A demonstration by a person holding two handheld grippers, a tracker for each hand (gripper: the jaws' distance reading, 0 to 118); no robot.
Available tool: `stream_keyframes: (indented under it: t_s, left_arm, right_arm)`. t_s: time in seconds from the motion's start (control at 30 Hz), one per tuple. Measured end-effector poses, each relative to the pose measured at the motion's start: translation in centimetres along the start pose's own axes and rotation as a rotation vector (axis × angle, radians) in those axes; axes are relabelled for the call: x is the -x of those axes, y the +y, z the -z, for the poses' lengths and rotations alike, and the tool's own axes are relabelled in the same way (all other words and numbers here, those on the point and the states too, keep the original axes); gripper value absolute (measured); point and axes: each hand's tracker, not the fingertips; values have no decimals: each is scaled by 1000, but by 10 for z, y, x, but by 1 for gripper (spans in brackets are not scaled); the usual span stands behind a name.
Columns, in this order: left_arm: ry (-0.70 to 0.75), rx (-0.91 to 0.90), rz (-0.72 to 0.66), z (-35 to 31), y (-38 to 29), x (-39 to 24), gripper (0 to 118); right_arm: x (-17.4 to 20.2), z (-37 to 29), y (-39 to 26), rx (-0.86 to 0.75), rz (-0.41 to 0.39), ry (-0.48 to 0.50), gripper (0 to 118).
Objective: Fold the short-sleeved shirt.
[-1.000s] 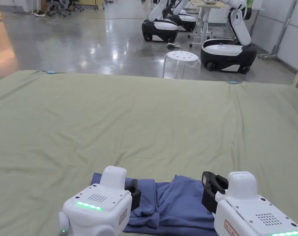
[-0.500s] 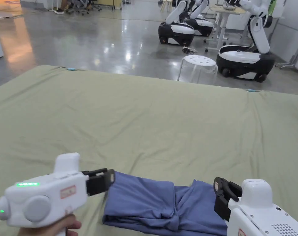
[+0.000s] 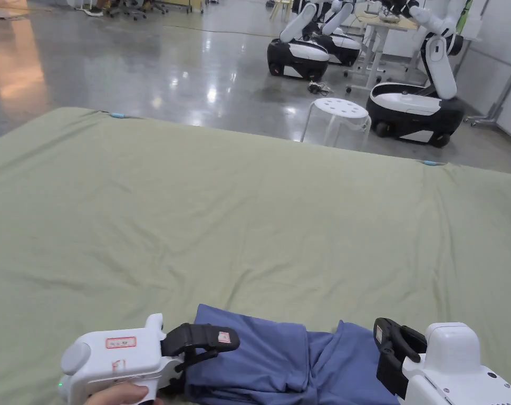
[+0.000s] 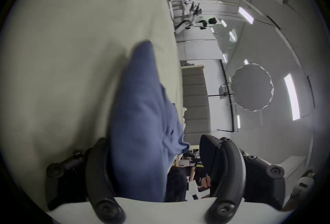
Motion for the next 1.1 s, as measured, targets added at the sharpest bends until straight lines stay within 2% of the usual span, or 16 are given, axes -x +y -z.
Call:
stream_keyframes:
  t_s: [0.03,0.07,0.1,0.13,0.17,0.2,0.23,0.5,0.6,0.77,0.87,0.9,1.0,1.03,1.1]
  left_arm:
    - [-1,-22,-24,8,0,0,77]
    - [-5,-15,-31,10,-4,-1,68]
    - [20,-37,-28,12,-4,-2,38]
    - [129,-51,-14,15,-3,-7,9]
    - [292,-55,39,16,-5,-9,9]
    - [324,-49,82,14,-10,-10,9]
    - [255,-55,106,9,-13,-19,9]
    - [757,-229,415,-49,-8,-82,9]
    - [793,-255,465,-46,-15,-106,9]
    - [782,-208,668,34,-60,-166,9]
    - [854,-109,812,111,-95,-178,9]
    - [895,-129,937,137,-104,-177,9]
    - [986,-35,996,202,-131,-141,9]
    - [965,75,886,219,-139,-124,10]
    - [1034,65,933,230,-145,-113,16]
  right_arm:
    - [-2,0,1,2,0,-6,4]
    - [-3,0,2,3,1,-11,4]
    - [-5,0,3,5,1,-16,4]
    - [-6,0,3,5,1,-20,4]
    - [-7,0,4,3,-1,-23,4]
    - [-8,-1,5,0,-3,-26,4]
    - [-9,-2,7,-2,-3,-27,4]
    - [-22,-10,7,-19,10,-46,4]
    - [-26,-11,4,-17,21,-49,4]
    - [-36,-15,0,-13,25,-64,4]
    - [-45,-21,-3,-16,23,-84,4]
    - [-49,-24,-4,-19,18,-97,4]
    - [-63,-29,-8,-11,17,-123,4]
    - [-66,-29,-10,-1,1,-142,4]
    - [-69,-30,-14,10,-18,-152,4]
